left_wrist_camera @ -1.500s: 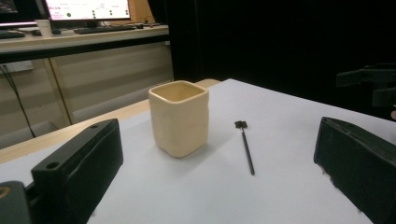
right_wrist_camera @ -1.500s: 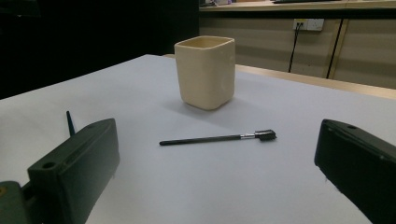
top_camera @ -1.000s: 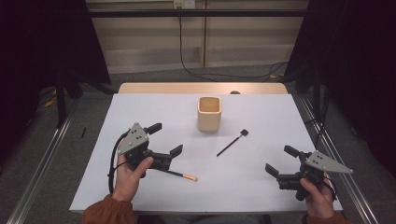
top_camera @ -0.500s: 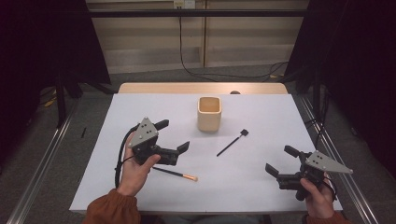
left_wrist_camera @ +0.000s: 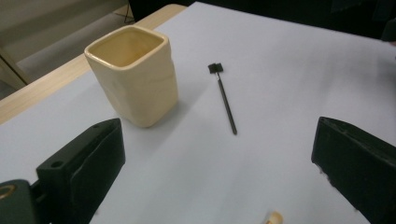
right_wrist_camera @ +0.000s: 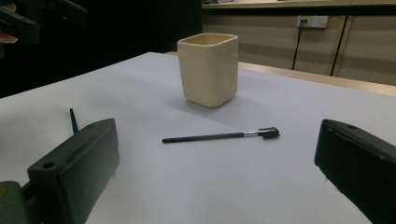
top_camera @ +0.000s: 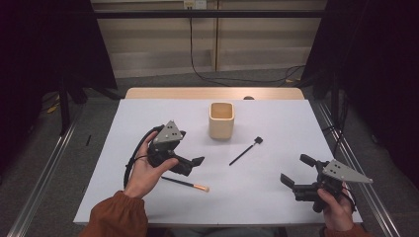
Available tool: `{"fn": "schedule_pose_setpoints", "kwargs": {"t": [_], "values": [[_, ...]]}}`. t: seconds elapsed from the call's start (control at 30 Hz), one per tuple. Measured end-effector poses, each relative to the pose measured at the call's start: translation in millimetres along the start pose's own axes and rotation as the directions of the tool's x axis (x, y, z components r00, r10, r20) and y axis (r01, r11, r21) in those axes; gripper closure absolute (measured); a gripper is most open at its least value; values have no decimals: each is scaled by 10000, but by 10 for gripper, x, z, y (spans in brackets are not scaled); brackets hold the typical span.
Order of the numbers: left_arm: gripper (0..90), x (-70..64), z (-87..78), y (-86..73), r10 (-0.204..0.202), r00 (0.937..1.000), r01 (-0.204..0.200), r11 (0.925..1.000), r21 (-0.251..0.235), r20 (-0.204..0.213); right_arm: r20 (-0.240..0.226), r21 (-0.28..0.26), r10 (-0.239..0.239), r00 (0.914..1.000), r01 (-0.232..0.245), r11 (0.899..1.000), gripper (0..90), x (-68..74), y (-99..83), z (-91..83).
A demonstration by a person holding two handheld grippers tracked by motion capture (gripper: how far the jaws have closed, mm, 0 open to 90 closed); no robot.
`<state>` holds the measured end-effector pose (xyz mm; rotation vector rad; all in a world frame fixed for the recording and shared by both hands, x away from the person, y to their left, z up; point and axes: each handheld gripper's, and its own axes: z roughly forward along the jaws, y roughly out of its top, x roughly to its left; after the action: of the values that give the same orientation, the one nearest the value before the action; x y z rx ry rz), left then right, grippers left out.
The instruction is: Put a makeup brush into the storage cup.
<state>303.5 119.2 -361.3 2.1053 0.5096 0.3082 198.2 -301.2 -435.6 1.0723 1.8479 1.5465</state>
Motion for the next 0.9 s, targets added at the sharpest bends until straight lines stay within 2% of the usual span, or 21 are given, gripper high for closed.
{"fn": "schedule_pose_setpoints", "kwargs": {"t": [0.03, 0.07, 0.1, 0.13, 0.2, 0.23, 0.27, 0.3, 0.47, 0.57, 0.63, 0.67, 0.7, 0.73, 0.77, 0.83, 0.87, 0.9], "values": [[31, 0, 0, 0, 0, 10000, 0, 10000, 0, 0, 0, 0, 0, 10000, 0, 10000, 0, 0, 0, 0], [30, 10, 17, -9, 57, 10000, -59, 9994, 351, 69, 11, -4, -2, 10000, 2, 10000, 0, -1, 0, -1], [30, 10, 17, -9, 57, 10000, -59, 9994, 351, 69, 11, 18, 18, 10000, -18, 10000, 0, -1, 0, 0], [31, 26, 34, -21, 208, 9997, -220, 9967, 777, 162, 21, 44, 15, 10000, -15, 10000, 0, -1, -1, 1], [31, 29, 43, -29, 205, 9996, -222, 9955, 926, 187, 47, 53, 36, 10000, -36, 10000, 0, -2, -2, 4], [31, 44, 57, -39, 127, 9994, -165, 9924, 1218, 320, 40, 63, 19, 10000, -19, 10000, 0, -3, -2, 4], [32, 45, 64, -40, 81, 9993, -127, 9917, 1277, 371, 36, 53, 20, 10000, -21, 10000, 0, -1, -1, 4], [35, 51, 69, -39, 210, 9986, -275, 9899, 1390, 476, 22, 56, 18, 10000, -18, 10000, 0, -1, -1, 4], [45, 68, 107, -25, 291, 9949, -480, 9786, 1999, 965, -21, 66, 16, 10000, -15, 10000, 0, 4, 0, 5], [46, 72, 138, -28, 487, 9903, -796, 9661, 2455, 1298, -37, 68, 12, 10000, -12, 10000, 0, 2, -1, 6], [47, 72, 164, -44, 560, 9901, -893, 9585, 2708, 1284, -42, 85, 1, 10000, -1, 10000, 0, 2, -2, 8], [47, 72, 164, -44, 560, 9901, -893, 9585, 2708, 1284, -54, 80, -8, 10000, 8, 10000, 0, 2, -2, 8], [47, 80, 192, -60, 683, 9877, -1081, 9481, 2992, 1403, -55, 85, 15, 10000, -15, 10000, 0, 5, -1, 7], [47, 80, 192, -60, 683, 9877, -1081, 9481, 2992, 1403, -55, 78, 8, 10000, -8, 10000, 0, 5, -1, 7], [47, 81, 217, -75, 775, 9849, -1240, 9400, 3177, 1551, -58, 80, 6, 10000, -5, 10000, 0, 4, -2, 7], [46, 80, 226, -81, 911, 9805, -1445, 9346, 3249, 1741, -53, 89, 13, 10000, -12, 10000, 0, 5, -2, 10], [45, 73, 233, -87, 870, 9807, -1417, 9329, 3310, 1748, -66, 88, -5, 10000, 5, 10000, 0, 3, -2, 10], [44, 70, 240, -91, 913, 9786, -1510, 9273, 3425, 1842, -74, 98, -34, 10000, 35, 9999, 0, 3, -2, 9]]}}
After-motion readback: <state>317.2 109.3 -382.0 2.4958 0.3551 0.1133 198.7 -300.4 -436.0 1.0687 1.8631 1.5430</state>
